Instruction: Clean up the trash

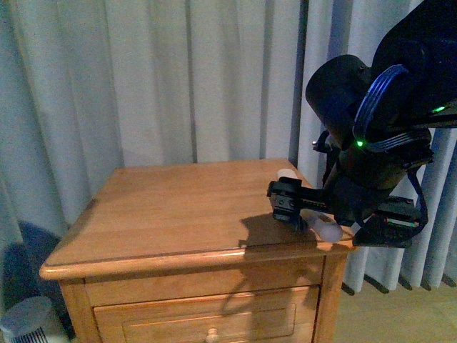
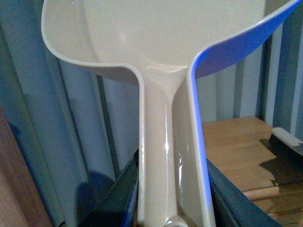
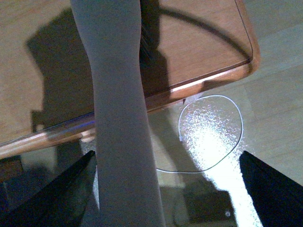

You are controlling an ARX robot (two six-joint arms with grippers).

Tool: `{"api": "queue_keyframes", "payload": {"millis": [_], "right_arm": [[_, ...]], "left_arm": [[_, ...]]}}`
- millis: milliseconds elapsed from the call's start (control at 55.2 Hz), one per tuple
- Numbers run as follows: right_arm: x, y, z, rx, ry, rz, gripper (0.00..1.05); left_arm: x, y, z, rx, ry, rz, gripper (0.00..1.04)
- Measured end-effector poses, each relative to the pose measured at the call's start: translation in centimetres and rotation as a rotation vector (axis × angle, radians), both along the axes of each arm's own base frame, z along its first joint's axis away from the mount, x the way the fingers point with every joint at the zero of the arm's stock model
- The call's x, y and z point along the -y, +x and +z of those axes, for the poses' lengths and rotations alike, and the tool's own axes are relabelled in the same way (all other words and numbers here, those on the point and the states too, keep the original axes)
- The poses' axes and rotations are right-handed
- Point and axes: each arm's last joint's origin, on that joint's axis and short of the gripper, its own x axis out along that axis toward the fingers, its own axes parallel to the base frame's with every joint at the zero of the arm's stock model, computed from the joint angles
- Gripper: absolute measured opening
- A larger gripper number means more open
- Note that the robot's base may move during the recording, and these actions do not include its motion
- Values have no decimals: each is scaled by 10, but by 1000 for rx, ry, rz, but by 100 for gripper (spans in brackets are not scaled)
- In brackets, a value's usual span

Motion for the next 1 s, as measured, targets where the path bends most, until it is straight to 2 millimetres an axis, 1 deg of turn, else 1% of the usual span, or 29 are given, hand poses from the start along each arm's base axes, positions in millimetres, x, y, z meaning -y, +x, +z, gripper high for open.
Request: {"api": "queue_keyframes", "payload": {"millis": [326,453,471,543,598,724,833,887,996], "right_arm": [[-1,2,1,15,1,-6,39],[-1,3,2,33,1,-8,21],[-1,3,3,37,-1,-10,20],[0,0,4,65,-13,-2,20],[3,-5,8,116,-50,-4,20],[11,-23,29,277,-103,2,20],[23,-45,52,412,-127,4,19],[32,-61,63,485,-138,6,19],[48,-92,75,594,-169,-4,19]], "left_arm": [[0,0,0,0,0,0,28],[0,0,0,0,0,0,28],[0,0,0,0,0,0,28],[0,0,0,0,0,0,28],[0,0,0,0,0,0,28],[0,0,0,0,0,0,28],[0,0,0,0,0,0,28],[0,0,0,0,0,0,28],[0,0,0,0,0,0,28]]}}
